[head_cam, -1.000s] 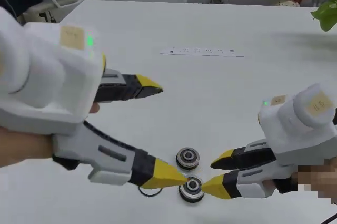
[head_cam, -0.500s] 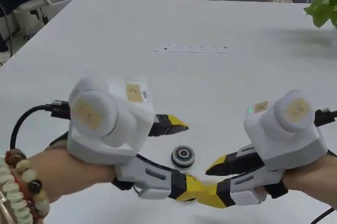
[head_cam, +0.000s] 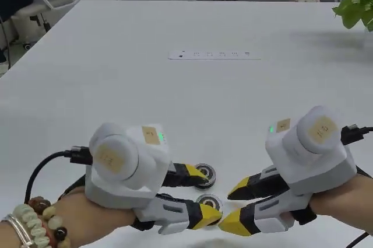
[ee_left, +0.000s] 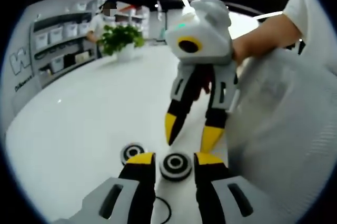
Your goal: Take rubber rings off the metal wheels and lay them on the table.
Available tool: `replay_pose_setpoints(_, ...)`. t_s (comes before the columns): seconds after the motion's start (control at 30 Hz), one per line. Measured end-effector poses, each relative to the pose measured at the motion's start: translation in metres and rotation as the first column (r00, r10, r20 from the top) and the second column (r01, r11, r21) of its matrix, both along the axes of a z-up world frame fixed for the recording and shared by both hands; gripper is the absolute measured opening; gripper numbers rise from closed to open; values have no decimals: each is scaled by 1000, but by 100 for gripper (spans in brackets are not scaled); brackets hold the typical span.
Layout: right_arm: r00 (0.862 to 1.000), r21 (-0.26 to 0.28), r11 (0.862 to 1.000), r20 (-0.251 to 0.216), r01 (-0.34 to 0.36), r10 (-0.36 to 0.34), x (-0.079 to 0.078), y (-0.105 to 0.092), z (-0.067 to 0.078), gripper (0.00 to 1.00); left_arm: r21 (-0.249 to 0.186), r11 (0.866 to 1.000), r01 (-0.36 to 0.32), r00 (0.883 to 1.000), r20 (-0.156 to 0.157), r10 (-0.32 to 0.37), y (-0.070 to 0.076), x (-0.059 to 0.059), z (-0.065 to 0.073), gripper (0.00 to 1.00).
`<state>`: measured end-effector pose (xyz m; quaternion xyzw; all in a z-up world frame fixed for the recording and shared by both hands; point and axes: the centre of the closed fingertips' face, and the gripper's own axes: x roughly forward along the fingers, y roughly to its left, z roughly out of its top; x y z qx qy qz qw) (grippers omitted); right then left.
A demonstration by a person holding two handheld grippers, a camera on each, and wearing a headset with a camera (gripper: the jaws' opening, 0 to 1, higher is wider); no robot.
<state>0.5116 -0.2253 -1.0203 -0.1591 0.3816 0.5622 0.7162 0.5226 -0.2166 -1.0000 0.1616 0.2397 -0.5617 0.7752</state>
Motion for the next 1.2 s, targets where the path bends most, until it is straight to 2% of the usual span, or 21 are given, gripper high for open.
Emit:
replay_pose_setpoints(0.13,1000,1,1000,5,-16,16,-3,3,-3,30,19,1000,0,1000,3,-1,2,-1,-5,25)
replay_pose_setpoints(0.3,1000,15,1000,20,-3,3,1,7,-6,28,-6,999,-36,999,-12,36,3,4,-3,22)
replay_pose_setpoints(0.47,999,40,999,52,1,-4,6,10,-2,27,-8,1000,-29,999,-19,29,2,2,-5,19)
replay_pose_setpoints(0.6,997,27,999,67,-31,29,1,11,-6,24,-11,1000,-6,1000,-18,6,-3,-3,-8,18)
replay_pose_setpoints(0.73,997,17,999,74,-39,38,1,11,-7,23,-7,1000,-7,1000,-14,6,-2,-4,-9,18)
replay_pose_setpoints(1.0,998,14,999,58,-34,33,2,8,-8,19,-2,1000,-9,1000,-5,9,-1,0,-10,14)
replay_pose_setpoints(1.1,998,15,999,57,-36,35,1,7,-8,17,-12,1000,-20,1000,-15,20,-1,0,-9,14)
replay_pose_setpoints(1.2,998,15,999,55,-39,39,1,6,-8,14,-11,1000,-20,1000,-12,20,-1,0,-9,14)
